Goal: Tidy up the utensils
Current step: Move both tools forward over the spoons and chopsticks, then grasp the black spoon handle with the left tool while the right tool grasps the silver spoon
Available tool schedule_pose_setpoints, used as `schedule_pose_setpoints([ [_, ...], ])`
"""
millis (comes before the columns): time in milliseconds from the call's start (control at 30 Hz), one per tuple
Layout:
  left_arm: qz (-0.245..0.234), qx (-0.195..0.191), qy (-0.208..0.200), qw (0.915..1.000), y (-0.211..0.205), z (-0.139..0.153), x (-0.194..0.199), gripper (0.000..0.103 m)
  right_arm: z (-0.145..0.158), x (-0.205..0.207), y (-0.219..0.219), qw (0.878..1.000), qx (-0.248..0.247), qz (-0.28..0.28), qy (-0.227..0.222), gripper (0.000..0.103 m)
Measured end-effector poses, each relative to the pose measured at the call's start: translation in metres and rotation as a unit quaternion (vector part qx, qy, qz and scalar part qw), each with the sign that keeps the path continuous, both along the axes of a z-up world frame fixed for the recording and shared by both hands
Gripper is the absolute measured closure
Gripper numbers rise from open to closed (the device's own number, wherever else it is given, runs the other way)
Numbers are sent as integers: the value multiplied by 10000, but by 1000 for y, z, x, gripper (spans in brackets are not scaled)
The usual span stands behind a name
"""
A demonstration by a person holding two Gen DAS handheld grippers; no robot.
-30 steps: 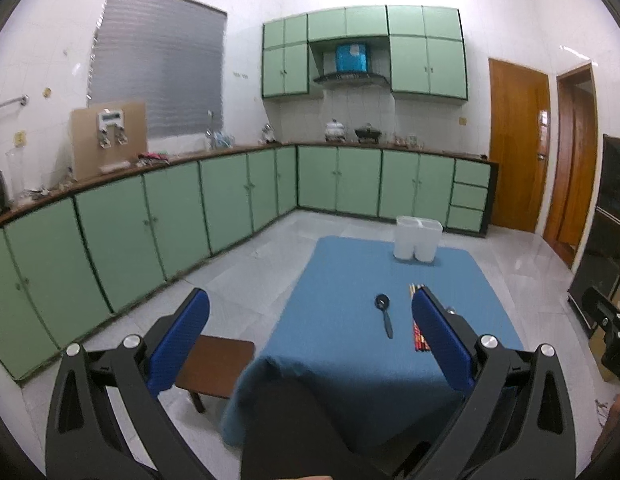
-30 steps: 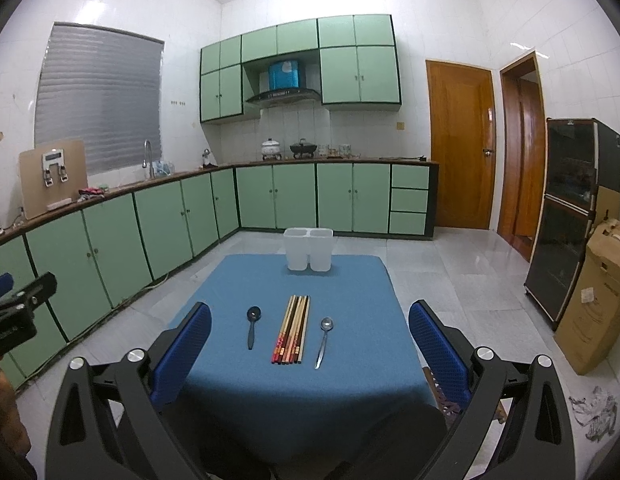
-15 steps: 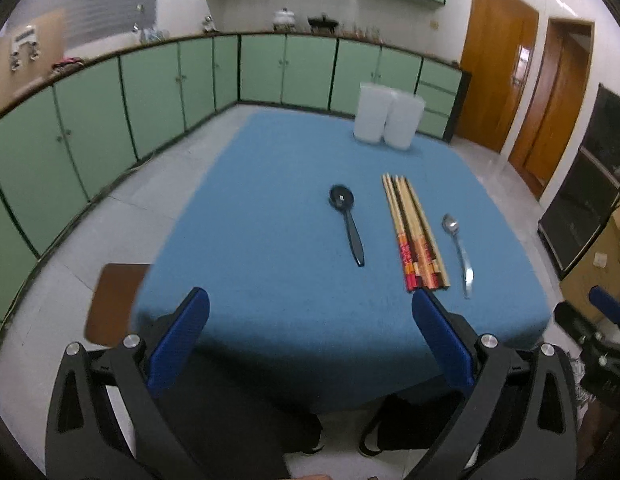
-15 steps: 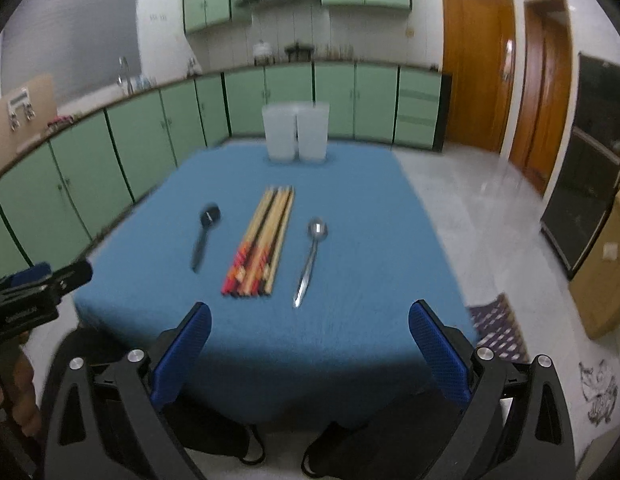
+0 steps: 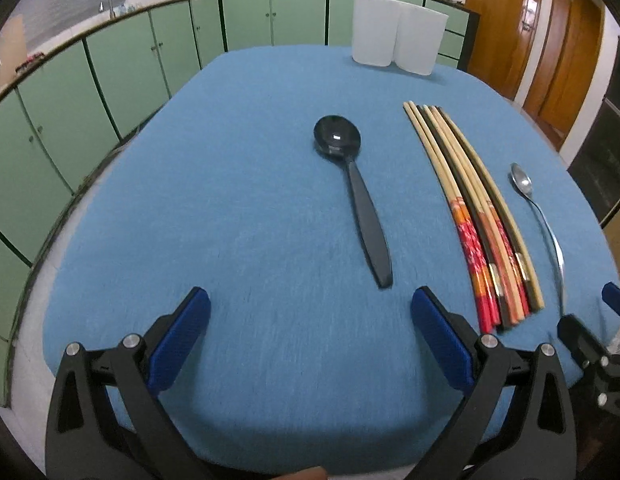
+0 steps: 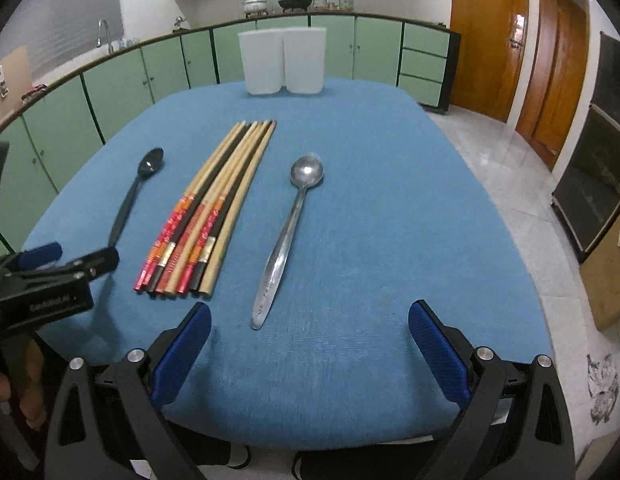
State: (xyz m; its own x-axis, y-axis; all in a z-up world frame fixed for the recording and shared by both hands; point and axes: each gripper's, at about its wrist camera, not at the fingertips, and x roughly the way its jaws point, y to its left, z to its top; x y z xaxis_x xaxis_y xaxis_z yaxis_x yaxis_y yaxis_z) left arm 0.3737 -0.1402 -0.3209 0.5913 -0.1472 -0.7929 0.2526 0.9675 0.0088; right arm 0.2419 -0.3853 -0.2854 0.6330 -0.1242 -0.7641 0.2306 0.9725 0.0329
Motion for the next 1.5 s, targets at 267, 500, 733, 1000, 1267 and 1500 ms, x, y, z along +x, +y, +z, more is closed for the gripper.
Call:
schedule_pose_setpoints([
  [267, 146, -16, -227, 9996, 0, 0, -1, 4, -7, -11, 1, 9988, -164, 210, -418, 5],
  [500, 321, 66, -325, 9989, -4, 1, -5, 4, -2, -2, -2, 9989, -142, 153, -412, 17],
  [733, 131, 76, -402, 9991, -6, 1, -2, 4, 2, 6, -1, 9978, -42, 410, -523, 55],
  [1000, -428, -63, -373, 9984, -15, 11, -9, 79, 9, 6, -13, 9973, 369, 386, -511, 91],
  [1267, -505, -512, -70, 9974, -8, 28, -7, 91, 36, 0, -12, 9950, 510, 423, -752, 95],
  [1500, -485, -593, -267, 9967, 1, 56, -4, 91, 53, 3, -20, 9938, 593, 347, -871, 96],
])
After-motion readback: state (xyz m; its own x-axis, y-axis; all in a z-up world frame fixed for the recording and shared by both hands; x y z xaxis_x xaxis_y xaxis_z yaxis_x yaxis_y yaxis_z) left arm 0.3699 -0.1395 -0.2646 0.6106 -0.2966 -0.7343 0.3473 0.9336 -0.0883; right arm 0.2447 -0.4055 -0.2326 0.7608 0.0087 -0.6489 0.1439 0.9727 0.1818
